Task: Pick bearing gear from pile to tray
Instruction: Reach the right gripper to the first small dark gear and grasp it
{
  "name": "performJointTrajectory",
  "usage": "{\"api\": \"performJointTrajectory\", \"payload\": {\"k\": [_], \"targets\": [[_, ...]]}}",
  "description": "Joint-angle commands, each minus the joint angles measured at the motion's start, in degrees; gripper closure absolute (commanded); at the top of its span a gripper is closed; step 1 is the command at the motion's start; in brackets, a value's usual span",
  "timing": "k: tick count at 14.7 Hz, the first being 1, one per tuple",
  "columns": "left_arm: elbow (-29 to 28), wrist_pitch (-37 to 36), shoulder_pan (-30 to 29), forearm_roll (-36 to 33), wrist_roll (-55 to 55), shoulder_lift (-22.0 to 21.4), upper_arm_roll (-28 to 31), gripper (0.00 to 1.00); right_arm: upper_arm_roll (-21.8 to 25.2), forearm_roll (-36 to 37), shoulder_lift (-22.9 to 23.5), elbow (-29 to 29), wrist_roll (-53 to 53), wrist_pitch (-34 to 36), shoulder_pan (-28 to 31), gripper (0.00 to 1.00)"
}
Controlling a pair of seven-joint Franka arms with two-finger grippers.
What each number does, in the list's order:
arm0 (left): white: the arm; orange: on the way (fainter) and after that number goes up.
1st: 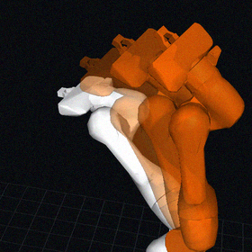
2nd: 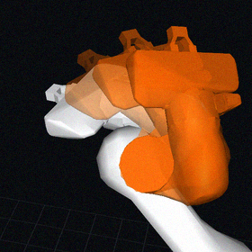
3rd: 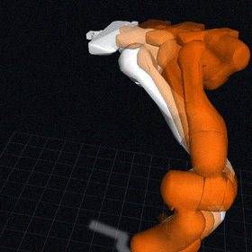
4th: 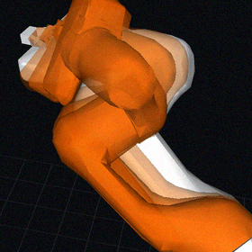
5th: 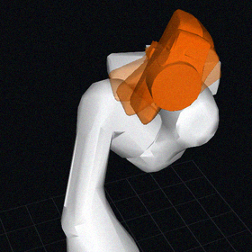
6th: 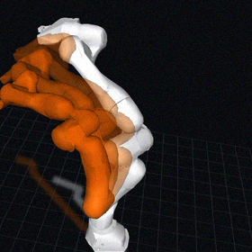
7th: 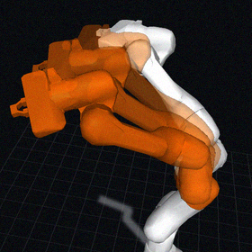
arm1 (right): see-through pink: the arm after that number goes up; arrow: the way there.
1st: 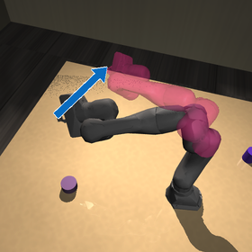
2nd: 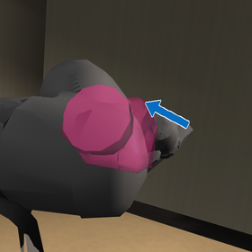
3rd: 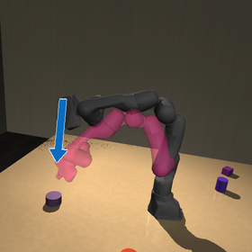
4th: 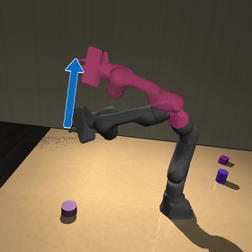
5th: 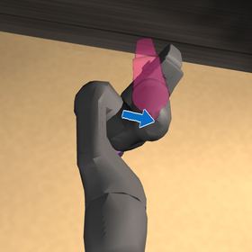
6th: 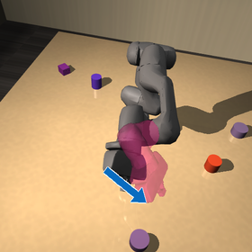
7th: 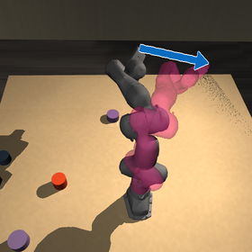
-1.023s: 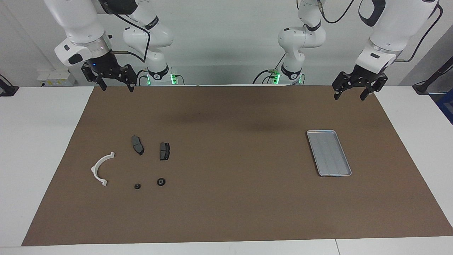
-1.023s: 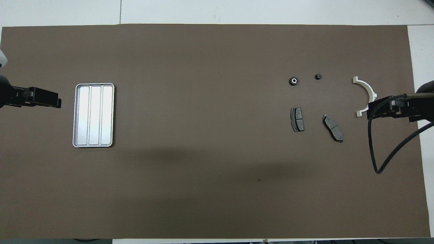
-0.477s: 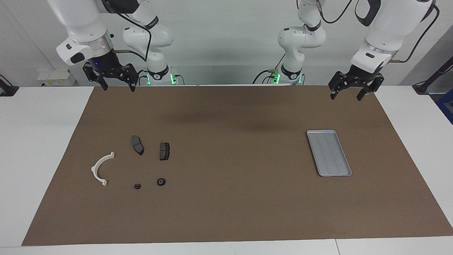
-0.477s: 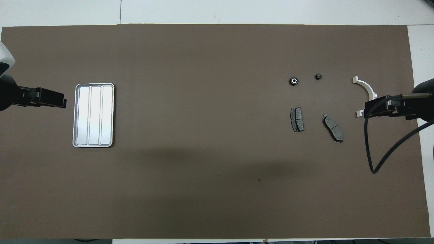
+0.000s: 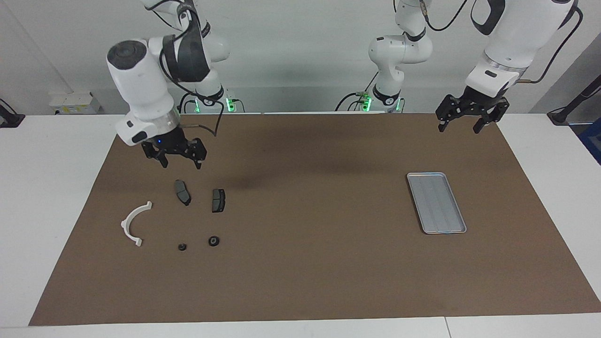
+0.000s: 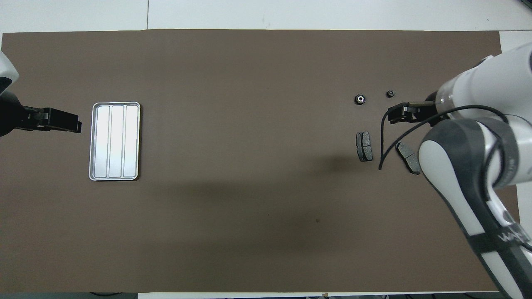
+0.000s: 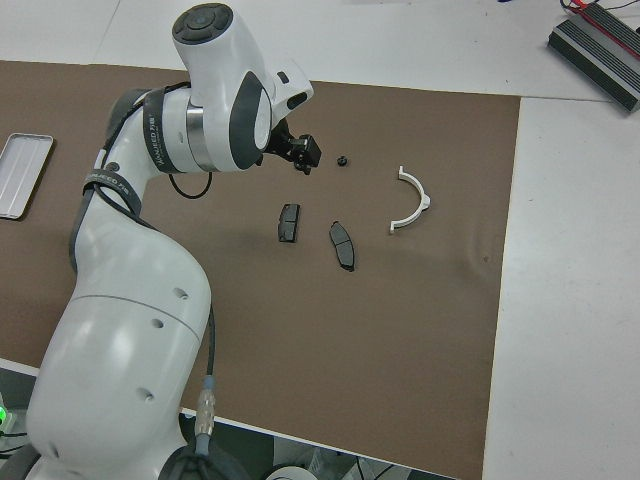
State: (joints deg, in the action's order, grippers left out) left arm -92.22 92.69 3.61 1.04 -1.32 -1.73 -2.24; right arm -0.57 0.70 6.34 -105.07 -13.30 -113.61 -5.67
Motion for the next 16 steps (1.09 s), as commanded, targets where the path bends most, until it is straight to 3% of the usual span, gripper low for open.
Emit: {"api": "performJointTrajectory", "payload": {"k": [1,4,9,12,16], "targets": [[-1.4,0.3,0.2,0.6,0.4,-1.2,0.4,0.0,-0.1,0.4,7.7,1.9,-3.7,-6.2,-0.6,0.0],[-1.4,0.3,0.2,0.6,0.4,-1.2,0.4,0.0,-0.1,0.4,14.1,3.5,-4.5,-12.2,-0.6,0.0],[-1.4,0.3,0.3,0.6,0.4,-1.2,0.4,0.0,-0.1,0.4,27.2,15.6,-11.7,-11.5,-1.7,0.0],[-1.4,0.3,0.3,0.6,0.4,-1.2,0.4,0.0,-0.1,0.4,31.1,18.5,-14.7,-12.1,-2.2,0.0],[-1.4,0.3,0.3,0.6,0.4,-1.1,0.4,0.0,0.0,1.1,32.2,18.6,-16.5,-13.0,-2.7,0.0]]}}
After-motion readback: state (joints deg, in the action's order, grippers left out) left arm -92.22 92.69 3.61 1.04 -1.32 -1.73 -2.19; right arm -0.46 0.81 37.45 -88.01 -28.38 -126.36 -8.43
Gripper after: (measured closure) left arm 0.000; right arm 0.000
